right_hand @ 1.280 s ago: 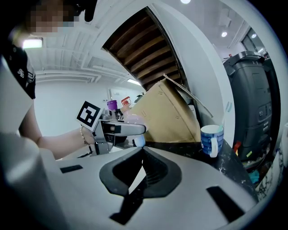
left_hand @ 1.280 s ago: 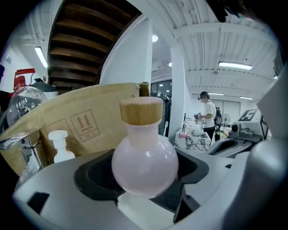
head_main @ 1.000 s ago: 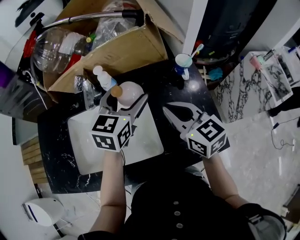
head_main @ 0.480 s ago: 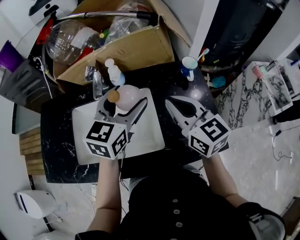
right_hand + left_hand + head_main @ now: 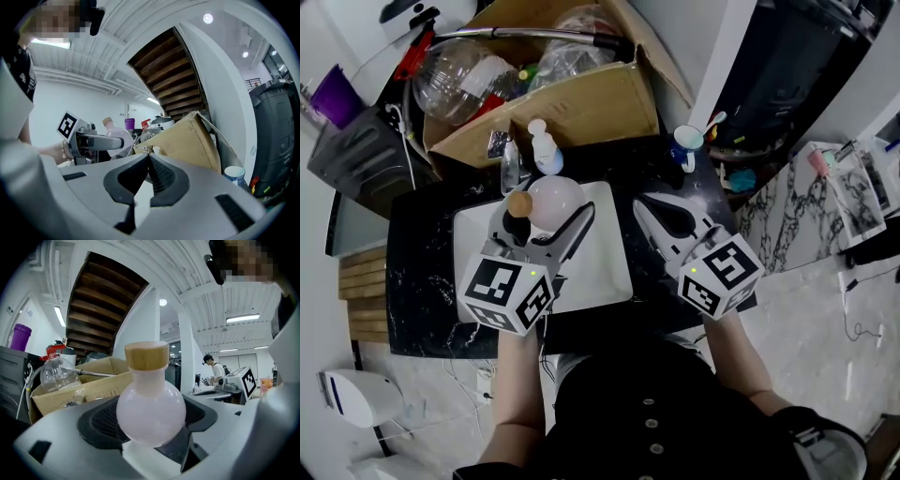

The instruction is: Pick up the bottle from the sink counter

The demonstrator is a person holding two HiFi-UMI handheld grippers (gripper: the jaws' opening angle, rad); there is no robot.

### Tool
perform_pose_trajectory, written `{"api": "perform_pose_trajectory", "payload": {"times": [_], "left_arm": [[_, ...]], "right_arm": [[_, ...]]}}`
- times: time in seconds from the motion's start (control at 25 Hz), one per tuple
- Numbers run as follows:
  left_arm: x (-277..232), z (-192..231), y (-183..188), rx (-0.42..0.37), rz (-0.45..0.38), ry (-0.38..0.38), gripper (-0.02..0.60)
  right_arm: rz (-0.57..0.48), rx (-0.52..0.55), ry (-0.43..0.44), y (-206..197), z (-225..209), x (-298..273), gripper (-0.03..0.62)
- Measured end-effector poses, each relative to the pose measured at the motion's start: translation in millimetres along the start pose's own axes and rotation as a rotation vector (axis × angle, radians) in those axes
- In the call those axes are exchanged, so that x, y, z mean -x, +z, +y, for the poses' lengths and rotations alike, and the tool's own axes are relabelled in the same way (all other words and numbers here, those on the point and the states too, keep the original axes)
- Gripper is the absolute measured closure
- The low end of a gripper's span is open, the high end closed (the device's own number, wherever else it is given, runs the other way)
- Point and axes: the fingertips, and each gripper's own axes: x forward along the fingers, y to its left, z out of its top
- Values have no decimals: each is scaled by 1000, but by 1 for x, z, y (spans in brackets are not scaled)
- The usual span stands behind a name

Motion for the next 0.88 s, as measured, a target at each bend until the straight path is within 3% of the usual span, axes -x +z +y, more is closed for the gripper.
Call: {"api": "perform_pose_trajectory", "payload": {"times": [0.44,0.88], "left_arm": [[14,-5,-2,4,-42,10,188],[27,-10,-16,64,-58,26,187]], "right_arm": [[-4,3,53,4,16,-1,592],[37,-11,90,-14,37,-4,591]]}}
